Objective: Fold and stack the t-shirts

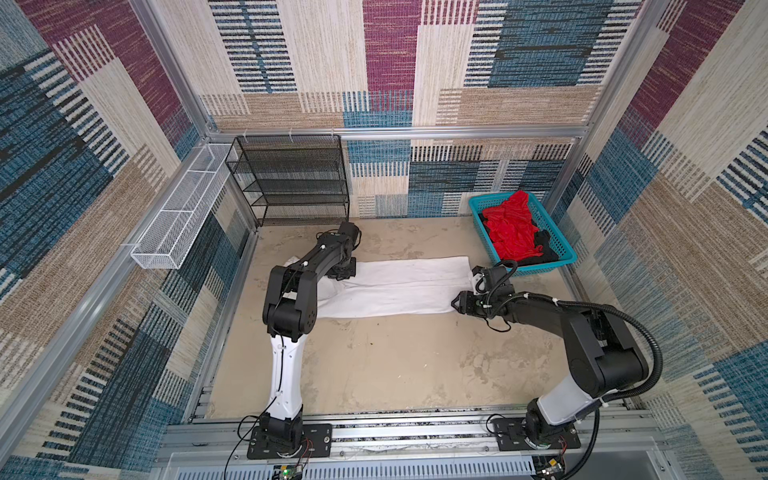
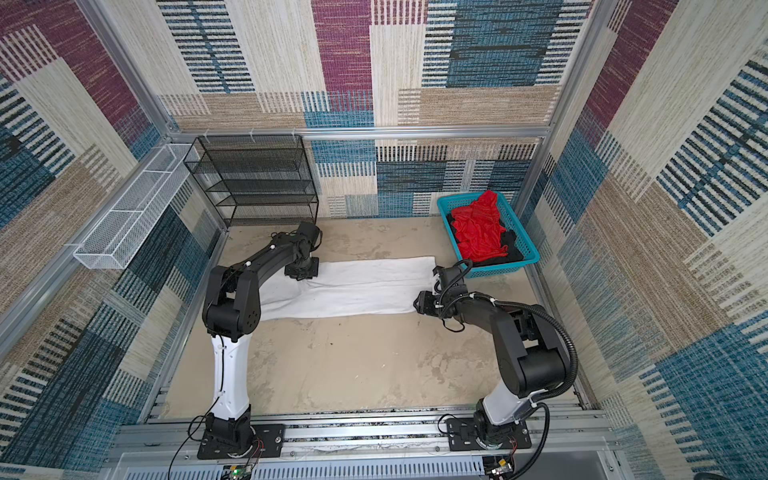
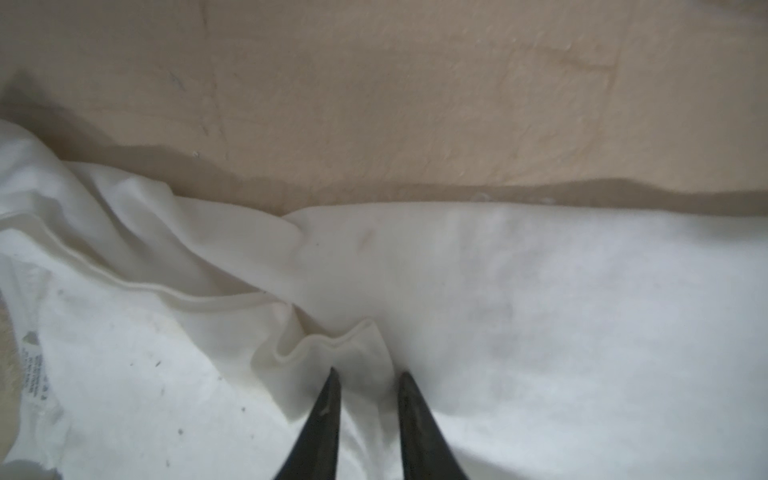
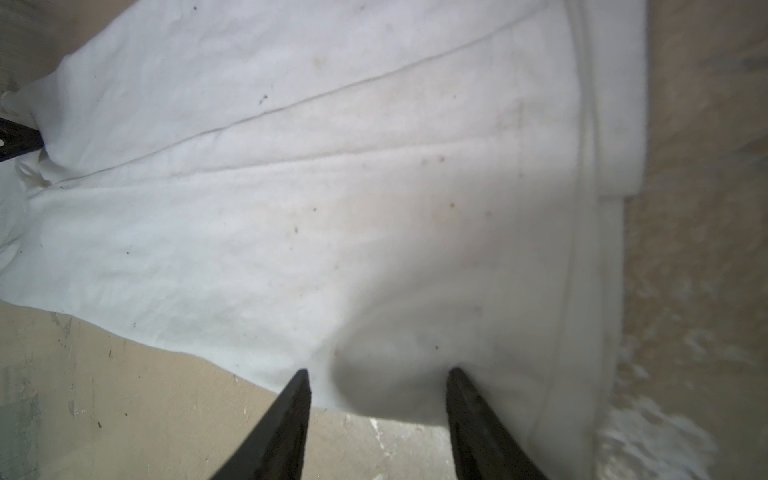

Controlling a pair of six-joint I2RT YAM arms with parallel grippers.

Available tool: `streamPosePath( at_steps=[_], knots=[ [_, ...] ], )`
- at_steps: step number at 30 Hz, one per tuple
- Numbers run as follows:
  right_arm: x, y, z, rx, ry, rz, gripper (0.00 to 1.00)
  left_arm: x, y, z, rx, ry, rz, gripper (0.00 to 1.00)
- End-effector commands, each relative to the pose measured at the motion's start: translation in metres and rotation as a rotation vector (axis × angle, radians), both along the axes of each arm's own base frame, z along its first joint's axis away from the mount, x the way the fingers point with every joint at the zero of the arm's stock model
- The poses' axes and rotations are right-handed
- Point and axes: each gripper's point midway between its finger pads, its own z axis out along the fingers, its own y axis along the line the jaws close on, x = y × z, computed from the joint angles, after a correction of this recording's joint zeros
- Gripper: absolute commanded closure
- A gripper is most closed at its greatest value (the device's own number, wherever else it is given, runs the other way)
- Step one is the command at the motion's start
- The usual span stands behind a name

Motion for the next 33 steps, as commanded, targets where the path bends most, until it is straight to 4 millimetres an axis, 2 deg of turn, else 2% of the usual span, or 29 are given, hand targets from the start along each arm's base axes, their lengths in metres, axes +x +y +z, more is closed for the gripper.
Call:
streamPosePath(
  at_steps=[1,4,11,15,18,23,26,30,33],
  knots=[
    [-0.024,-0.008,-0.021,-0.041,0.116,-0.009,0.45,0.0,0.002,-0.001,0.008,0.015,-0.01,0.85],
    [-0.026,-0.008,-0.021,-0.043,0.118,-0.008,0.45,0.001,-0.004,0.0,-0.029,-0.002,-0.018,0.99],
    [-0.028,-0.008,-0.02,-0.037,0.117,-0.01,0.45,0.003,-0.017,0.016,-0.106,-0.05,-0.062,1.0],
    [-0.028,-0.007,-0.02,-0.032,0.114,-0.007,0.45,0.004,-0.033,0.027,-0.175,-0.095,-0.151,1.0],
    [-0.029,-0.007,-0.02,-0.029,0.117,-0.007,0.45,0.003,-0.042,0.026,-0.209,-0.09,-0.216,1.0],
    [-0.031,-0.008,-0.02,-0.03,0.121,-0.013,0.45,0.001,-0.058,0.024,-0.274,-0.051,-0.294,0.85],
    [-0.034,-0.012,-0.02,-0.043,0.129,-0.031,0.45,0.0,-0.061,0.036,-0.302,-0.094,-0.307,0.78],
    [-0.042,-0.018,-0.021,-0.063,0.152,-0.06,0.45,-0.011,-0.046,0.059,-0.264,-0.175,-0.256,0.74],
    [-0.05,-0.029,-0.013,-0.106,0.149,-0.092,0.45,-0.029,-0.012,0.066,-0.184,-0.227,-0.099,0.7]
  ],
)
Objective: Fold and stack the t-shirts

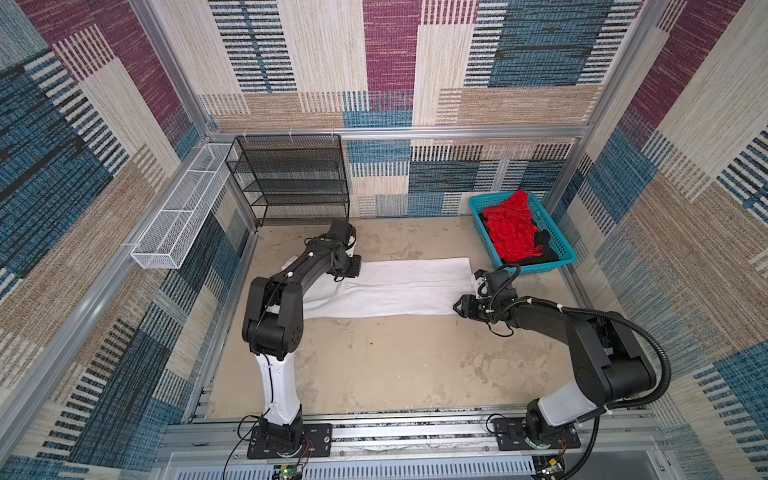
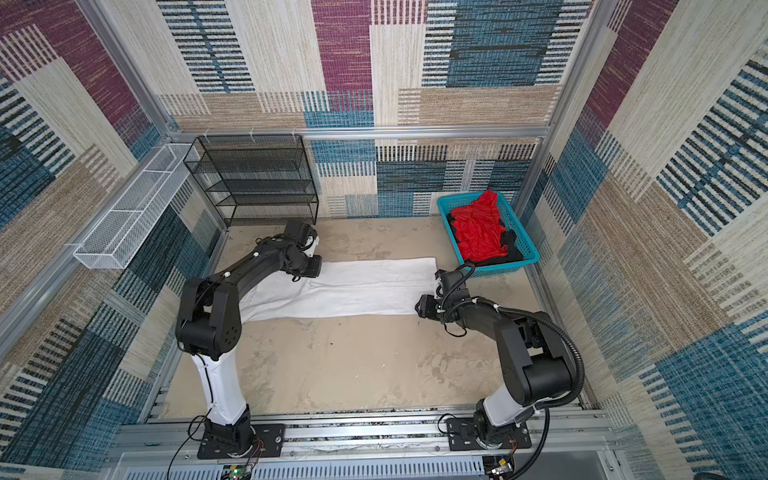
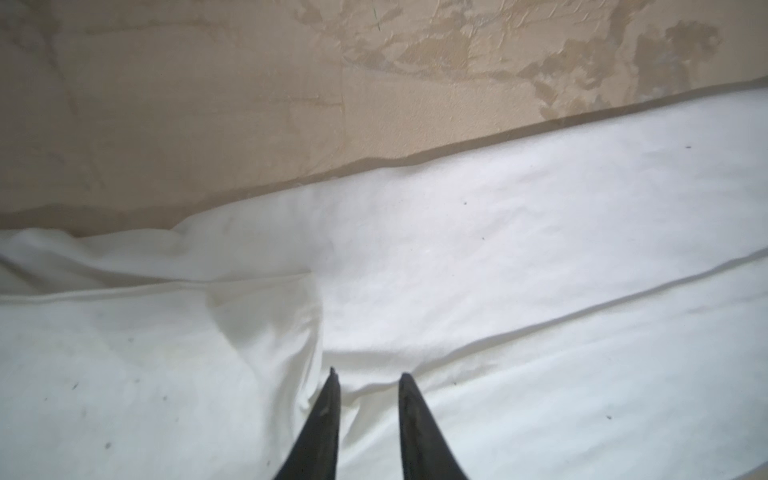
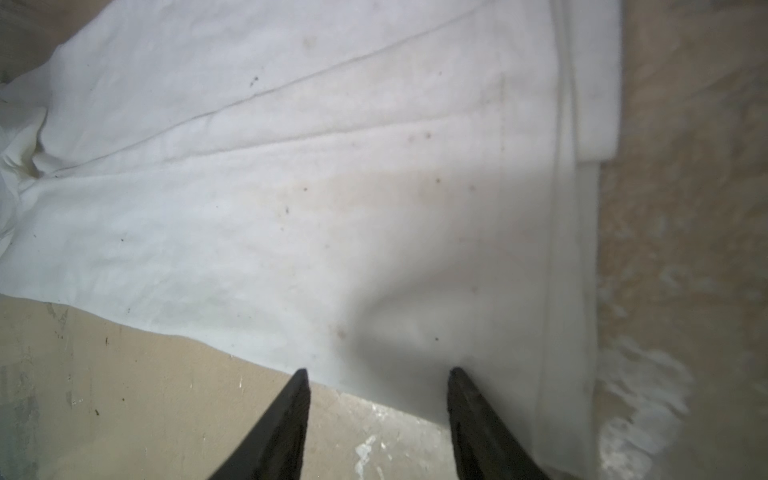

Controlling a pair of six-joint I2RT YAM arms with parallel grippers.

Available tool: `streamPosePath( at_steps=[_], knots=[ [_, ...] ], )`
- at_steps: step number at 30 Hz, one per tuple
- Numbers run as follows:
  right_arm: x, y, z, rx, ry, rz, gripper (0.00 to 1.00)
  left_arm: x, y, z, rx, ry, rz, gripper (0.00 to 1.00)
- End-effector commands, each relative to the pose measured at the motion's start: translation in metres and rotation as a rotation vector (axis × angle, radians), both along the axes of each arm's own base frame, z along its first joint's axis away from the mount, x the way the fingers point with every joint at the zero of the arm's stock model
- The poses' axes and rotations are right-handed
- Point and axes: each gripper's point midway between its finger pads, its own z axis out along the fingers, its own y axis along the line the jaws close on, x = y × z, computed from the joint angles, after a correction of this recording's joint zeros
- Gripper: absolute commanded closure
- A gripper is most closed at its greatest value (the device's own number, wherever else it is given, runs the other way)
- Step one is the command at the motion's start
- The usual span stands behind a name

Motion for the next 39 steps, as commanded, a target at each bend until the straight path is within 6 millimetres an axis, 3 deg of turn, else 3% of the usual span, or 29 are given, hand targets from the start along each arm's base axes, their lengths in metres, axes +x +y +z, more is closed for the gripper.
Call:
streamPosePath(
  at_steps=[1,4,7,10,15,20,27,31,36,39],
  knots=[
    [-0.032,-0.024,-0.009,-0.104,0.119,-0.07,0.45,-0.009,0.041,0.007,0.067,-0.05,0.217,0.69],
    [-0.03,-0.032,0.013,-0.138,0.069,-0.088,0.44,-0.042,0.075,-0.014,0.082,0.08,0.366,0.69],
    [-0.017,-0.025,0.032,-0.117,0.026,-0.059,0.43,-0.064,0.087,-0.037,0.018,0.145,0.435,0.69],
    [0.002,-0.011,0.046,-0.071,-0.014,-0.023,0.43,-0.079,0.091,-0.048,-0.025,0.171,0.483,0.69],
    [0.034,0.011,0.053,-0.028,-0.058,0.025,0.43,-0.098,0.112,-0.062,0.029,0.207,0.573,0.69],
    [0.051,0.017,0.029,-0.022,-0.034,0.032,0.43,-0.107,0.136,-0.072,0.03,0.229,0.651,0.69],
    [0.032,-0.001,-0.015,-0.085,0.072,-0.013,0.43,-0.113,0.149,-0.081,-0.028,0.263,0.716,0.69],
    [0.018,-0.012,-0.024,-0.114,0.098,-0.031,0.43,-0.11,0.162,-0.069,-0.032,0.23,0.741,0.69],
    [0.006,-0.02,-0.03,-0.125,0.114,-0.046,0.43,-0.115,0.197,-0.057,-0.024,0.216,0.833,0.69],
    [0.002,-0.02,-0.03,-0.122,0.116,-0.044,0.43,-0.118,0.216,-0.061,-0.002,0.215,0.886,0.69]
  ],
)
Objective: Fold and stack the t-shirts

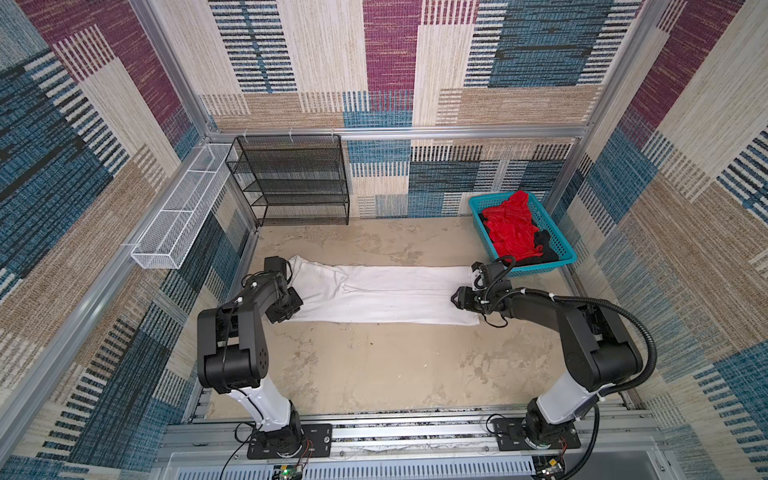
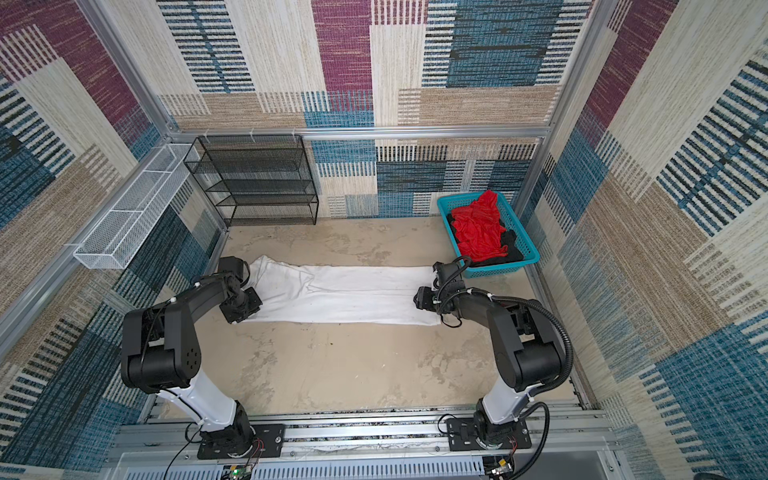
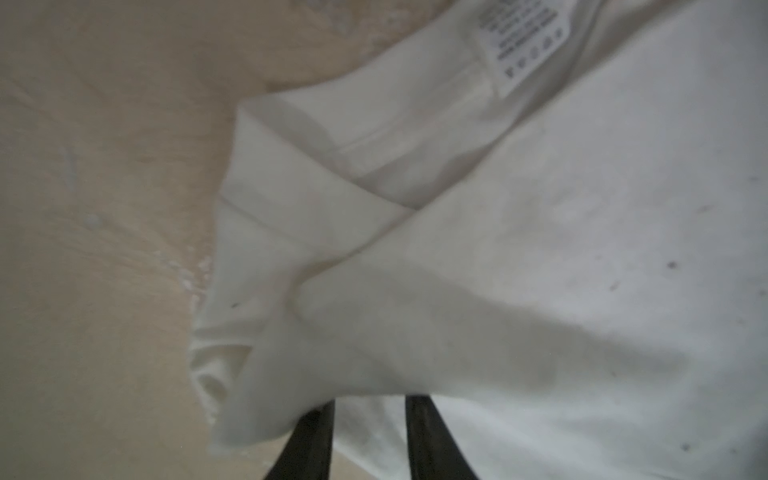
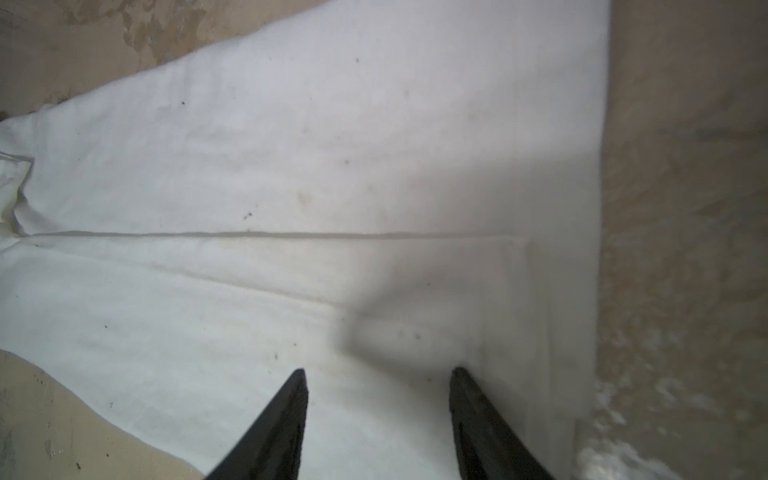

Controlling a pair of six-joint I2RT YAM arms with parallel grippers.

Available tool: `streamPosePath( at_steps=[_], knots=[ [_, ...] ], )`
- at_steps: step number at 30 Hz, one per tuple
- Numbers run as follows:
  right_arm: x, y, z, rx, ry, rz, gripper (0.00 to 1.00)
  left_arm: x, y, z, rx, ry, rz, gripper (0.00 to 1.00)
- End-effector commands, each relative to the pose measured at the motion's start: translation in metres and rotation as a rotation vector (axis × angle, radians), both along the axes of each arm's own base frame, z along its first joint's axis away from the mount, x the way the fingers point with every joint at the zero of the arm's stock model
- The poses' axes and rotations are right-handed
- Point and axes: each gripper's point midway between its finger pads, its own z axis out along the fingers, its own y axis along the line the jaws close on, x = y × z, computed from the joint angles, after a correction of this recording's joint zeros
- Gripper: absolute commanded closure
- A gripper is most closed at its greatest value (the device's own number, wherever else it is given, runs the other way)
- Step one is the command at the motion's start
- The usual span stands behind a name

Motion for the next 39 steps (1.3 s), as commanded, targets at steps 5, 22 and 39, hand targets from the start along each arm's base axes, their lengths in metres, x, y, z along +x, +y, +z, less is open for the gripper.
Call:
streamPosePath(
  at_steps=[5,22,39],
  knots=[
    [-0.036,-0.02,-0.022,-0.089,0.15,-0.037,0.43,-0.005,0.032,-0.014,-0.02,0.042,0.116,0.69],
    [0.004,0.023,0.029,-0.04,0.033,0.055,0.43,0.032,-0.101,0.046,-0.093,-0.115,-0.242,0.69],
    [-0.055,0.037,-0.026,0.022,0.205,0.142,0.43,0.069,-0.135,-0.035,-0.113,0.06,-0.274,0.68]
  ],
)
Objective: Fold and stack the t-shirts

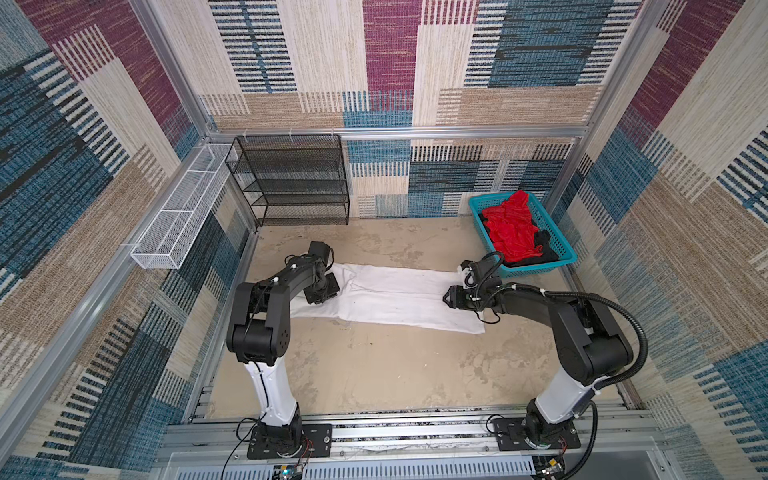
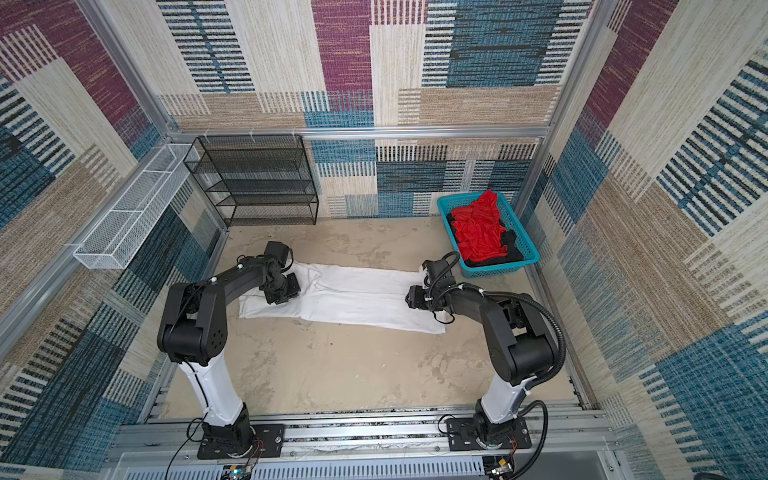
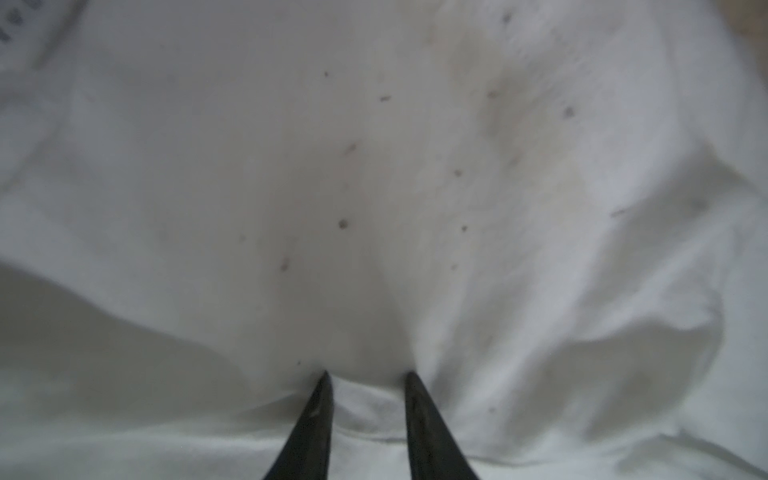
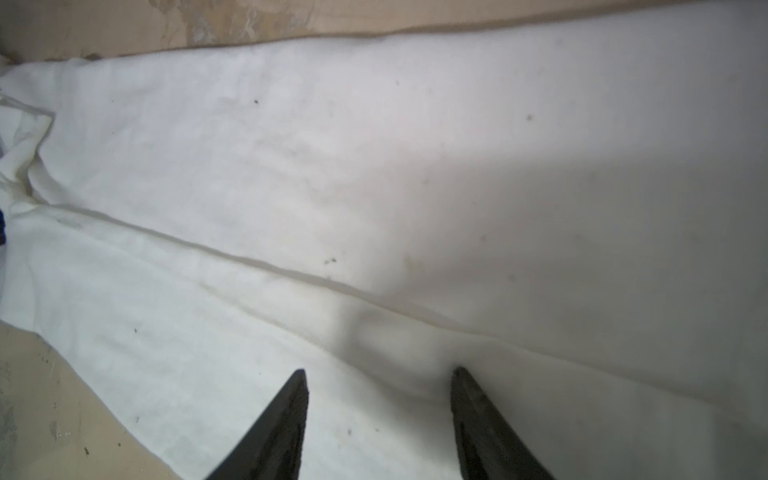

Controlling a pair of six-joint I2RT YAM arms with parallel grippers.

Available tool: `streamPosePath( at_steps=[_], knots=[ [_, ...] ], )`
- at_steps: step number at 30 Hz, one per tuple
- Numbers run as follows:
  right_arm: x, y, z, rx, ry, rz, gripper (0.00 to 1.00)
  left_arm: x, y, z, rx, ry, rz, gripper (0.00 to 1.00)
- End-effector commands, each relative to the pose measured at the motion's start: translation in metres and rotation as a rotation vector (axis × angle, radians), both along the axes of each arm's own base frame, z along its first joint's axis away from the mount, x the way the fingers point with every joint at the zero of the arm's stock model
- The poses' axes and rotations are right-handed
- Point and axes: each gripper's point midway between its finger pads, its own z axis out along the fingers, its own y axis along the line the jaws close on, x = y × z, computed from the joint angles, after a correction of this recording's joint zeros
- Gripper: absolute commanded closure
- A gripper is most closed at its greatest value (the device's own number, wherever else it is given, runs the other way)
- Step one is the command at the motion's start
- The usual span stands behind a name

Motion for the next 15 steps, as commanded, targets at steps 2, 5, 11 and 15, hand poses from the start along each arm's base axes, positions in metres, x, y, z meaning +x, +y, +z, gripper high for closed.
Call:
streamPosePath(
  at_steps=[2,5,11,15],
  knots=[
    [-0.067,0.009,-0.027,0.016,0.211,0.057,0.44,0.008,0.0,-0.023,0.017,0.071,0.008,0.68],
    [-0.095,0.029,-0.027,0.054,0.248,0.103,0.44,0.031,-0.002,-0.023,0.032,0.056,-0.012,0.67],
    [-0.147,0.082,-0.021,0.141,0.316,0.225,0.44,0.068,-0.025,-0.02,0.029,0.057,-0.106,0.67],
    [-0.173,0.116,-0.016,0.17,0.346,0.311,0.44,0.085,-0.047,-0.018,0.082,0.07,-0.202,0.68]
  ],
)
